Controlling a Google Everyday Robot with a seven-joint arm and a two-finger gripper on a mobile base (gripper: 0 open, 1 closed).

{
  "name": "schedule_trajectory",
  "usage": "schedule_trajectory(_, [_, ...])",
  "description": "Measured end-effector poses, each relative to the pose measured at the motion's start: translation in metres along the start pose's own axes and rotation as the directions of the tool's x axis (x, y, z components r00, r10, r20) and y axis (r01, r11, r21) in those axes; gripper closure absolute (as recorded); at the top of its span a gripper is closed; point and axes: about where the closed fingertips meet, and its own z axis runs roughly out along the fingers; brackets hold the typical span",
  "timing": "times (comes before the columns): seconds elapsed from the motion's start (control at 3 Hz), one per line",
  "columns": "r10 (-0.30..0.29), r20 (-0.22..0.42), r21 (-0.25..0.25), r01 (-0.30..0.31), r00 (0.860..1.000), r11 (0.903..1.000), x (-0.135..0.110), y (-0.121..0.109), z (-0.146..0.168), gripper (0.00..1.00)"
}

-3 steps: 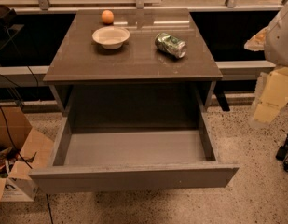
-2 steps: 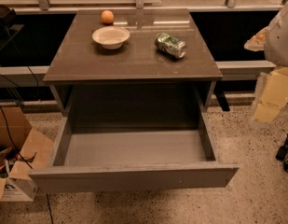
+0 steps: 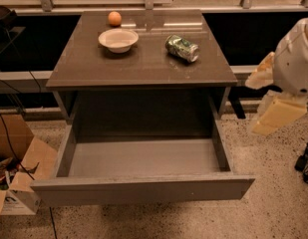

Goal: Close top drawer

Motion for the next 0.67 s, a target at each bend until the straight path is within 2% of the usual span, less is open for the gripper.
schedule_trajectory(0.33, [0.032, 0.049, -0.042, -0.030, 0.998, 0.9987, -0.013, 0.028, 0.029, 0.63])
schedule_trajectory(0.67, [0.054, 0.111, -0.081, -0.046, 0.992, 0.9957, -0.023, 0.046, 0.059, 0.86])
